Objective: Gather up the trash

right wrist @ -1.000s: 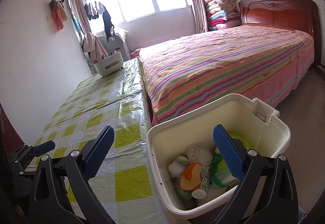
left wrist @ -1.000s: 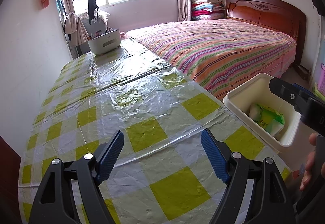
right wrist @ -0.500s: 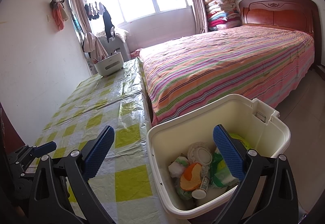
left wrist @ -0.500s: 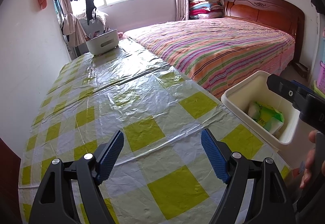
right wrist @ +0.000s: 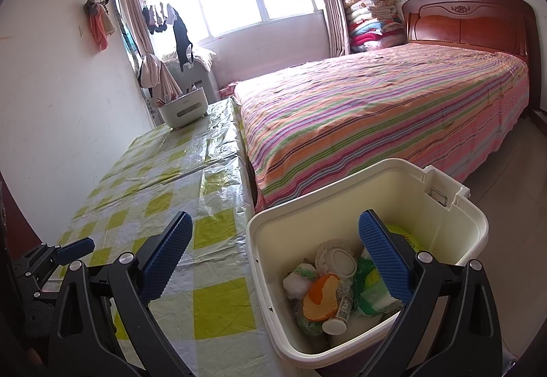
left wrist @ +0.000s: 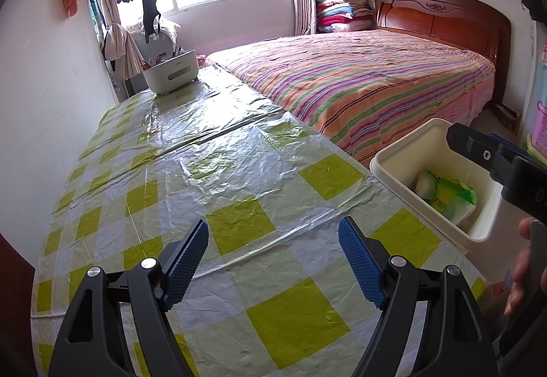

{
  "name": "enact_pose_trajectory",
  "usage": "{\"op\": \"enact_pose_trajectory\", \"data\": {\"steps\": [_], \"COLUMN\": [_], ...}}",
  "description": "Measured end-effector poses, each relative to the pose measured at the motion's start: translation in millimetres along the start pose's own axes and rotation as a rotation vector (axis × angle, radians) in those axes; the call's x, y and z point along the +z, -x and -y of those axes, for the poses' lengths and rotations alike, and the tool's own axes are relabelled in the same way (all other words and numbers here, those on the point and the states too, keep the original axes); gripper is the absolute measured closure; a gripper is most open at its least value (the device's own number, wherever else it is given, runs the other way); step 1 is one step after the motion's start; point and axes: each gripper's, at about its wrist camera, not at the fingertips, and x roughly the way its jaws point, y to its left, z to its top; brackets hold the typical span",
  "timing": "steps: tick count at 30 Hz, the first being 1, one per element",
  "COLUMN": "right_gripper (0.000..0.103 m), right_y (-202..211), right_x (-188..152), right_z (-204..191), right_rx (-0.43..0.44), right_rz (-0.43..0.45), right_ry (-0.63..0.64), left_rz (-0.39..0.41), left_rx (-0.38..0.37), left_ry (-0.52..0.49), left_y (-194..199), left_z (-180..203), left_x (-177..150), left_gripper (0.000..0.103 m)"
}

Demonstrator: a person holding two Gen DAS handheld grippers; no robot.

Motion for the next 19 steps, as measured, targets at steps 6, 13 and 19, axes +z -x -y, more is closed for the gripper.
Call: {"op": "enact_pose_trajectory", "data": {"steps": [6,13,19], "right_gripper": [0.007,0.007,0.007], "right_y": [1,3,3], "right_x": [0,1,0], "right_z": [2,3,2], "right_rx": [0.000,-0.003,-0.001], "right_rz": [0.001,0.002,0.000], "right_ry": [-0.002,-0.007,-0.004], "left_rz": [0.090,0.107,0.093], "left_rx": [0.035,0.047,0.044], "left_ry": [-0.030,-0.034,-0.057], "left_y": [11,12,10], "left_z": [5,4,8], "left_x": [-2,0,-1], "left_gripper": [0.027,0.027,0.027]}}
